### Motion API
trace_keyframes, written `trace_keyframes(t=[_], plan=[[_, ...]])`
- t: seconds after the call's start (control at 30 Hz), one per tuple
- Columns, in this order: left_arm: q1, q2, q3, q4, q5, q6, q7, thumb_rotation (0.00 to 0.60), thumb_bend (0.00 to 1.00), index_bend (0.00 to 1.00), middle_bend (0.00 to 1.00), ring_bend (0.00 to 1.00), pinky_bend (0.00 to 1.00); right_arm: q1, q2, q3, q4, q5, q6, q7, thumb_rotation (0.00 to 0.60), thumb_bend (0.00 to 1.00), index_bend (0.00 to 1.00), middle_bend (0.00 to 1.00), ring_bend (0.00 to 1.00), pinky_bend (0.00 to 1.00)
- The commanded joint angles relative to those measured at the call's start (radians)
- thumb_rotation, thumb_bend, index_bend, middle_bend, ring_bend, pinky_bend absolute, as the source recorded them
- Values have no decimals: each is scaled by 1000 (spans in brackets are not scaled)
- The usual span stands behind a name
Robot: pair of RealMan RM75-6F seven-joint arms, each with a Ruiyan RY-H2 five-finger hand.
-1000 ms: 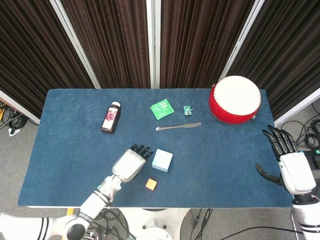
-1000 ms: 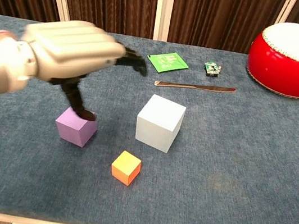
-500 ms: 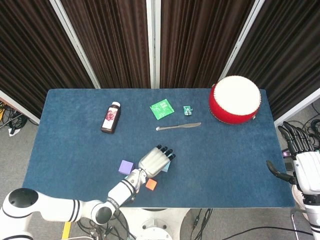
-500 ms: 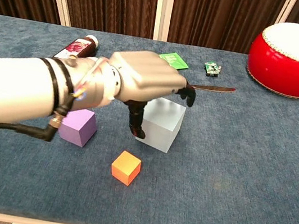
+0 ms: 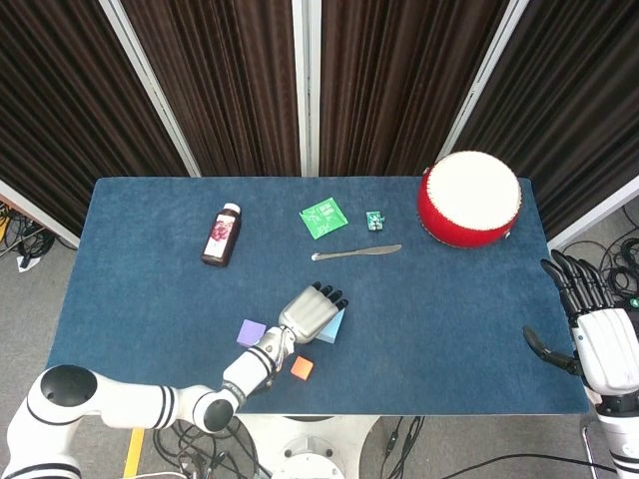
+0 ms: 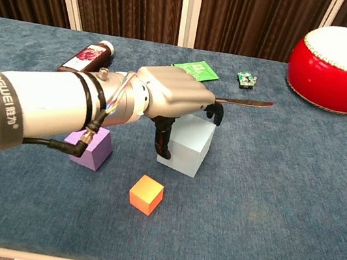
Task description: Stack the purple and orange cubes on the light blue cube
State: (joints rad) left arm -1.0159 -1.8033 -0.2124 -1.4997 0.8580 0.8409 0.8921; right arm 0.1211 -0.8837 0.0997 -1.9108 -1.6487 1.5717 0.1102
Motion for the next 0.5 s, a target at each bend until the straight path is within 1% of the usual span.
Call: trace_keyframes(t=[0.03, 0.33, 0.5], plan=[[-6, -2, 9, 11, -7, 10, -15, 600, 156, 303, 328, 244, 306, 0, -4, -3, -3, -12, 2, -9, 600, 215, 0, 5, 0, 0], [-20, -11, 25, 34, -27, 35, -52, 600, 217, 437, 443, 349, 401, 3, -9, 1, -4, -9, 0, -18, 600, 215, 0, 5, 0, 0], [-36, 1, 6, 30, -70, 47, -61, 600, 238, 461, 459, 366, 421, 2, -10, 2, -5, -10, 3, -19, 600, 215, 0, 5, 0, 0]])
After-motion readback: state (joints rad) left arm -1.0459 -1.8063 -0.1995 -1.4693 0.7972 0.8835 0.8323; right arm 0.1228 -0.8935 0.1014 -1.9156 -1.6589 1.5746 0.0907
